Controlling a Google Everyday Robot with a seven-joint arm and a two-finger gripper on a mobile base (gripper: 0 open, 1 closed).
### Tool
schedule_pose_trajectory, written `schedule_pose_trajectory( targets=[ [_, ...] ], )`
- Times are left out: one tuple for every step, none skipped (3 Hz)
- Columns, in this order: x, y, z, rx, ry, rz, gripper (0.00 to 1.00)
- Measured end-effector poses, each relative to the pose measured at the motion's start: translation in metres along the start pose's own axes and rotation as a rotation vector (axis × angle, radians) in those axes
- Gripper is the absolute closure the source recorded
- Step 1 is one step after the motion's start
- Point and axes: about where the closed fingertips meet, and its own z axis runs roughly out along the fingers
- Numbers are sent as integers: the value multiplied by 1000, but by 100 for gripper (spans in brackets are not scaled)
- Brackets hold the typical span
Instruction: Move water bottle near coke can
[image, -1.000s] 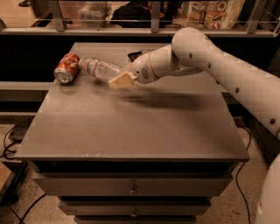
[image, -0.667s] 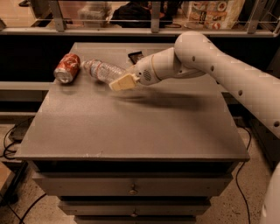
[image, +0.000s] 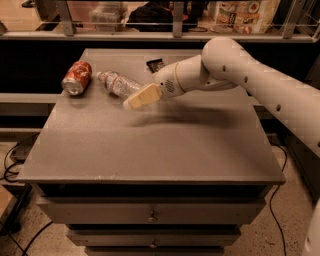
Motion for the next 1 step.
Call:
schedule_pose_trajectory(
  targets=[
    [0, 0, 0, 0, 0, 0, 0]
  ],
)
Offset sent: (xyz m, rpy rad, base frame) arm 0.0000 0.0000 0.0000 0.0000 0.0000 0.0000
